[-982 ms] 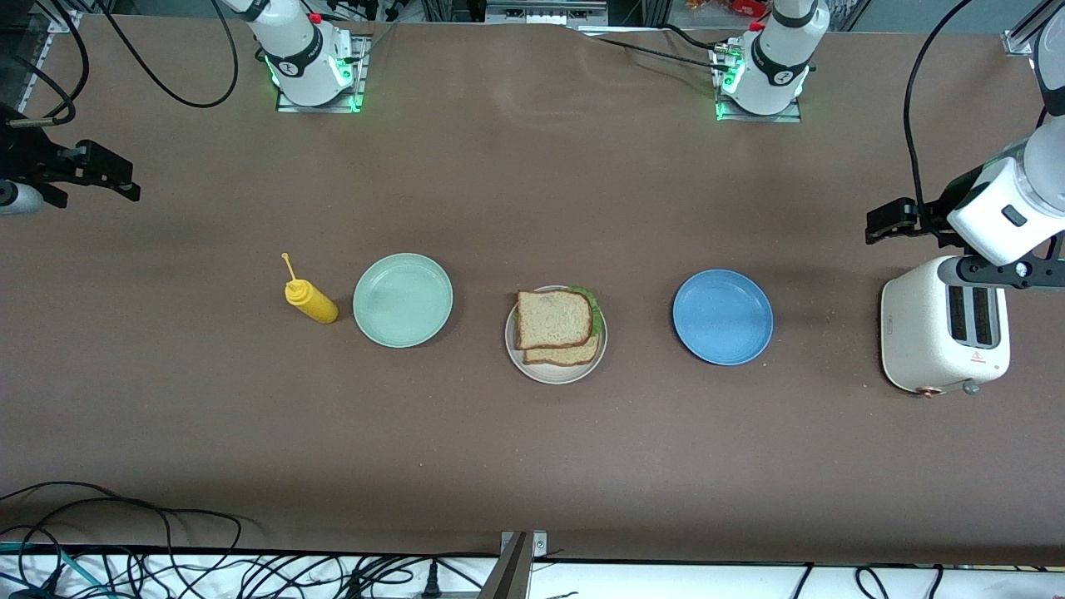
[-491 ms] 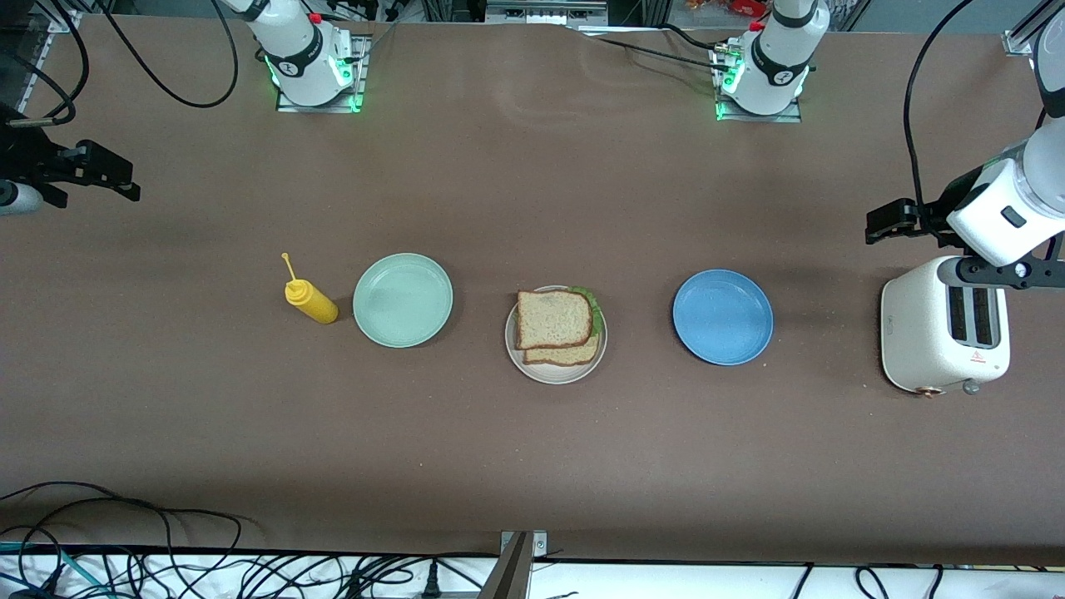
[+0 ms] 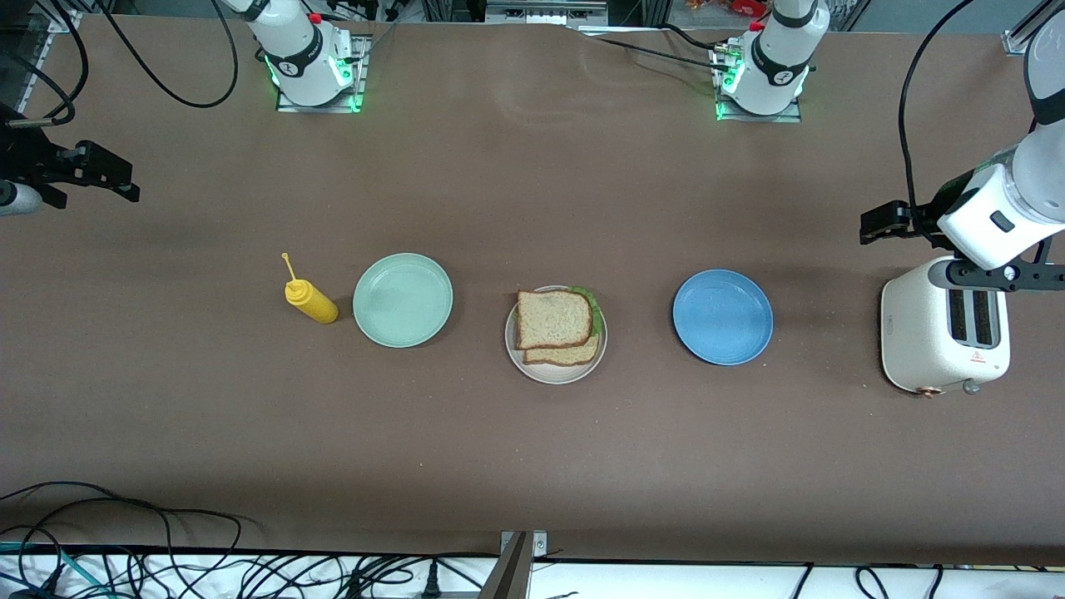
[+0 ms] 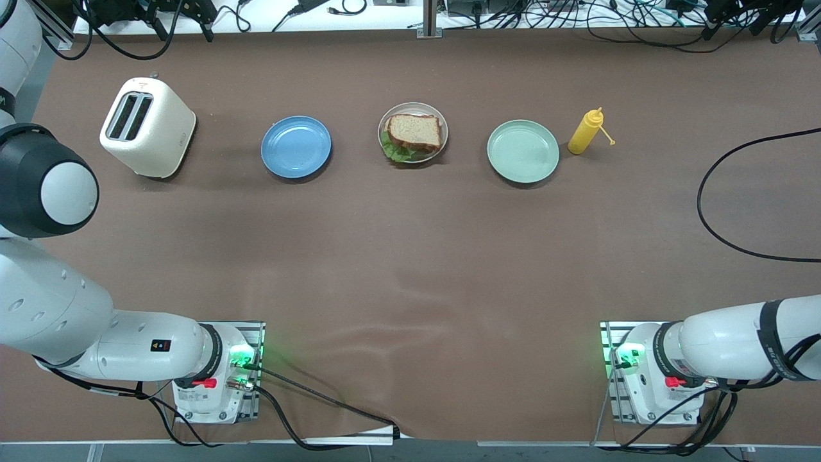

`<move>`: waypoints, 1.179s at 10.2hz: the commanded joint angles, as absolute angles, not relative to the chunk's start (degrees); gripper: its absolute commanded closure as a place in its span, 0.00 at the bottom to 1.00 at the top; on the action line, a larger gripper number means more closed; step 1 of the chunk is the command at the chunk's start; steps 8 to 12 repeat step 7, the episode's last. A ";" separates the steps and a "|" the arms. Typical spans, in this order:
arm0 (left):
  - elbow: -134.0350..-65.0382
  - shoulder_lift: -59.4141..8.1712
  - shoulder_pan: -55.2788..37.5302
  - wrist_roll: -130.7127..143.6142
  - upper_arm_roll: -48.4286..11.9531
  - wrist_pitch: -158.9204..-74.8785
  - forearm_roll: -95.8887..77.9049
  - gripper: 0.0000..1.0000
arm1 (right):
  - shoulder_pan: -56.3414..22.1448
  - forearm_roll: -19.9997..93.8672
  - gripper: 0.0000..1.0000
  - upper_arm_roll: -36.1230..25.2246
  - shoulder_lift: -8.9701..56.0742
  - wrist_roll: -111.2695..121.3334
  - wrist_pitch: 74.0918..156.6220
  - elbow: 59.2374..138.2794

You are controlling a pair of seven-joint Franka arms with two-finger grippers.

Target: Make sandwich on beige plate with both arms

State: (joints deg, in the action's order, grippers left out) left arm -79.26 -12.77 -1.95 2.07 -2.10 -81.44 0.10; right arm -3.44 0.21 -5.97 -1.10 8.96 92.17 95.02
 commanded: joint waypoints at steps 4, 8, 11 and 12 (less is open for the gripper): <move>-79.98 -12.66 -1.93 2.81 -2.81 -81.30 2.46 0.00 | -3.60 -0.26 0.00 -6.06 -0.79 8.53 92.37 93.87; -79.72 -12.66 -2.02 2.90 -2.81 -81.30 2.46 0.00 | -3.60 -0.26 0.00 -6.06 -0.79 8.53 92.37 93.87; -79.72 -12.66 -2.02 2.90 -2.81 -81.30 2.46 0.00 | -3.60 -0.26 0.00 -6.06 -0.79 8.53 92.37 93.87; -79.72 -12.66 -2.02 2.90 -2.81 -81.30 2.46 0.00 | -3.60 -0.26 0.00 -6.06 -0.79 8.53 92.37 93.87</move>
